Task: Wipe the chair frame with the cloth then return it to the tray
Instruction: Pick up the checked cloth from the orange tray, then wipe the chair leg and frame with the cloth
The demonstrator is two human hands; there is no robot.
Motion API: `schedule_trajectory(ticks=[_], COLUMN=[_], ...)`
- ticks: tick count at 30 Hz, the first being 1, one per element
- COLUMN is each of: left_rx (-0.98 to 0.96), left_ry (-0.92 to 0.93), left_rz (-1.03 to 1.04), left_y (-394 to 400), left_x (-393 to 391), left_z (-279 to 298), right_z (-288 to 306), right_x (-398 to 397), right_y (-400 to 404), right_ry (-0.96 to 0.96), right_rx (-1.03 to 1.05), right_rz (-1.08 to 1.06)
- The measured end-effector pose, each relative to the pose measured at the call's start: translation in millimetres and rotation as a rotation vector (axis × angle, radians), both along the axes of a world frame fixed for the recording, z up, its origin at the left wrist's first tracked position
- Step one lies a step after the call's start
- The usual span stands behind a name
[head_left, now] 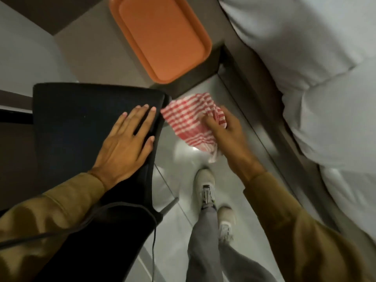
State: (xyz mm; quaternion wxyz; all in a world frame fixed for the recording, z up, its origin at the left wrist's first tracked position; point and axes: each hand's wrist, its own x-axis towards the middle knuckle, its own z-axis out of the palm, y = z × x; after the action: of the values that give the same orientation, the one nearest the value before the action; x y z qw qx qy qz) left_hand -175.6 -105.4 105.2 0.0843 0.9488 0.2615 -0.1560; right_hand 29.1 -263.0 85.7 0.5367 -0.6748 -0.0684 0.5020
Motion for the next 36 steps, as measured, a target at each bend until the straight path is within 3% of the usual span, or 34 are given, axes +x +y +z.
schedule_trajectory(ticks=[6, 12, 19, 22, 25, 31, 36], left_rx=[0.048, 0.116, 0.151, 0.135, 0.122, 0.161, 0.12], left_ry=[0.137, 0.092, -0.03, -0.116, -0.166, -0.247, -0.3], left_rz=[-0.069, -0.159, -0.223, -0.211, -0.208, -0.23, -0.173], left_y=[-51, -80, -85, -89, -91, -88, -93], left_x=[-65, -89, -104, -103, -105, -108, -106], left_z=[-4, -33, -79, -102, -122, -143, -143], right_z=[-43, -87, -138, -158, -172, -172, -178], right_x=[-102, -196, -280, -303, -324, -352, -371], right_y=[-112, -180, -196, -185, -171, -147, -141], right_ry=[0.026, 0.138, 0.001, -0.014, -0.047, 0.263, 0.195], right_rx=[-0.11, -0.334, -0.487, -0.473, -0.463, -0.161, -0.193], right_rz=[-0.034, -0.152, -0.366, -0.43, -0.355, -0.206, -0.238])
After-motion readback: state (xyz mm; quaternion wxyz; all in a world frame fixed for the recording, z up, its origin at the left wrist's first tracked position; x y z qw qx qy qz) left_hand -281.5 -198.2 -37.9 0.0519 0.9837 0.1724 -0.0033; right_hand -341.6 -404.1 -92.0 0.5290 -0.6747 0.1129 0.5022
